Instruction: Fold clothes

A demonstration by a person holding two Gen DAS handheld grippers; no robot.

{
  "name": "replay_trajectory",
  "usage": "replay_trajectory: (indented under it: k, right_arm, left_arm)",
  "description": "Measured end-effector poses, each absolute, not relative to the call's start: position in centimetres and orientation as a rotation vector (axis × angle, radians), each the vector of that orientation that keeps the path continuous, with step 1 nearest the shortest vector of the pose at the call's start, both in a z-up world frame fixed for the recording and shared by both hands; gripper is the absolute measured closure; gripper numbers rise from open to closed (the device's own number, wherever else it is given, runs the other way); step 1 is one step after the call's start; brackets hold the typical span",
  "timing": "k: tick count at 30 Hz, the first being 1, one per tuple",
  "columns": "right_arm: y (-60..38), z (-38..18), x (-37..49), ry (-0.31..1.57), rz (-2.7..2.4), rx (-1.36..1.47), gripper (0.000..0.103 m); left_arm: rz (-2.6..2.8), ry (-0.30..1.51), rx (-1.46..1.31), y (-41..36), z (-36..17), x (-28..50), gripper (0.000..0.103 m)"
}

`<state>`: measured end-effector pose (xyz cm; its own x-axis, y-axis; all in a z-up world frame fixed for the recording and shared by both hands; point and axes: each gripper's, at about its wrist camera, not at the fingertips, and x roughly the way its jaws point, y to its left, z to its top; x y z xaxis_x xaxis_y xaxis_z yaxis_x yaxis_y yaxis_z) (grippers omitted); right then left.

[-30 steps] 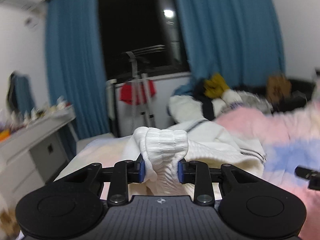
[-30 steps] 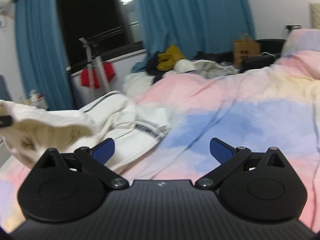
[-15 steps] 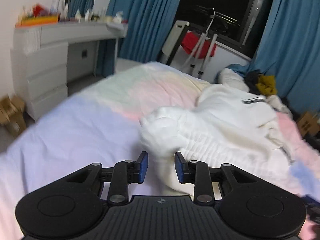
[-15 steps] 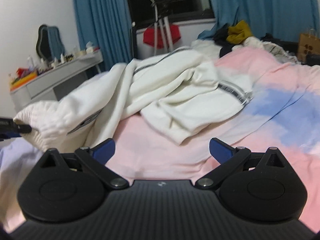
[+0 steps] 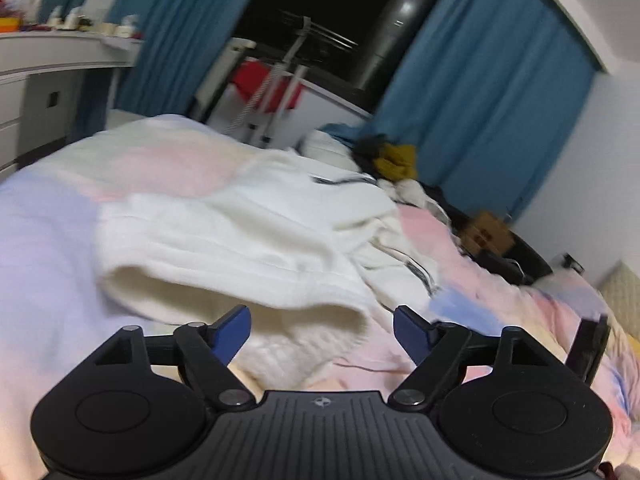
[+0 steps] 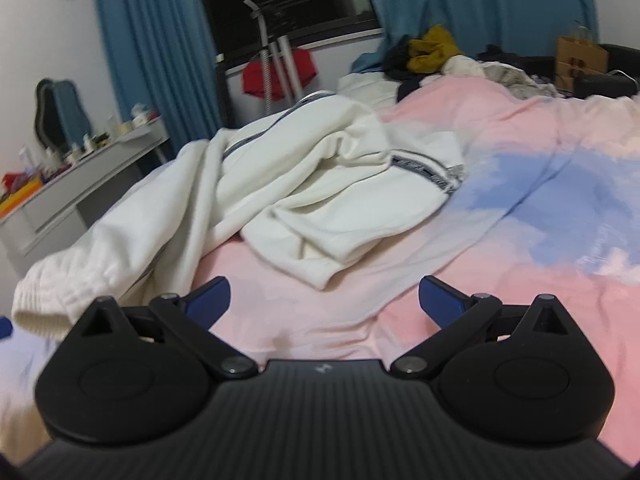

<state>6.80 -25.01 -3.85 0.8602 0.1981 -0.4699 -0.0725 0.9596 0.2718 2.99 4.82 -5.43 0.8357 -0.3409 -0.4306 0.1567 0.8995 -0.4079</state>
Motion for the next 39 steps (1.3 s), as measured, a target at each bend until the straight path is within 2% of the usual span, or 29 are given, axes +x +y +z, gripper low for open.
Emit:
replay_trajectory:
  k: [5, 10, 11, 12, 13, 14, 15, 18, 24, 31, 36, 39]
  right_arm:
    - [-26.4, -3.9, 7.1, 0.516, 0.103, 0.313, 0.000]
    - [-26.8, -4.2, 7.4, 0.533, 0.116, 0.365, 0.000]
    - [-26.8, -4.1, 7.3, 0.526, 0.119, 0.368, 0.000]
    - [-26.8, -4.0, 7.3, 0.521, 0.122, 0.368, 0.000]
    - [-26.8, -4.0, 7.3, 0.518, 0.120, 0.364, 0.000]
    - [-26.8, -4.0, 7.3, 0.517, 0.119, 0.362, 0.000]
    - [-26.8, -4.0, 7.3, 0.520, 0.119, 0.364, 0.000]
    - [-26.8, -4.2, 7.4, 0.528, 0.118, 0.373, 0.000]
    - [-26.8, -4.5, 7.7, 0.546, 0.122, 0.389, 0.000]
    - [-26.3, -5.0, 8.1, 0.558, 0.142, 0.407, 0.000]
    - [-25.4, -5.8, 9.2, 0.578, 0.161, 0.392, 0.000]
    - [-24.8, -6.4, 10.1, 0.593, 0.170, 0.387, 0.000]
  left_arm:
    - [-0.315, 0.530, -0.244, 0.9, -6.4, 5.0, 0.023]
    - [-0.252, 0.576, -0.185, -2.7, -7.0, 9.4, 0.034]
    - [-0.240, 0.587, -0.187, -2.9, -7.0, 10.1, 0.044]
    - [-0.228, 0.597, -0.188, -3.1, -6.9, 10.8, 0.059]
    - [-0.220, 0.609, -0.191, -3.3, -6.9, 11.5, 0.065]
    - [-0.242, 0.621, -0.203, -3.4, -6.7, 12.3, 0.087]
    - [-0.266, 0.624, -0.208, -3.5, -6.2, 12.9, 0.096]
    - [-0.248, 0.557, -0.152, -3.9, -3.5, 14.0, 0.097]
    - [-0.189, 0.427, -0.183, 0.4, 3.1, 17.3, 0.098]
    - [0.127, 0.295, -0.314, 11.0, 9.7, 25.9, 0.098]
    - [0.368, 0.355, -0.363, 19.2, 7.7, 33.4, 0.098]
    - [0.431, 0.445, -0.426, 23.7, 2.5, 36.3, 0.098]
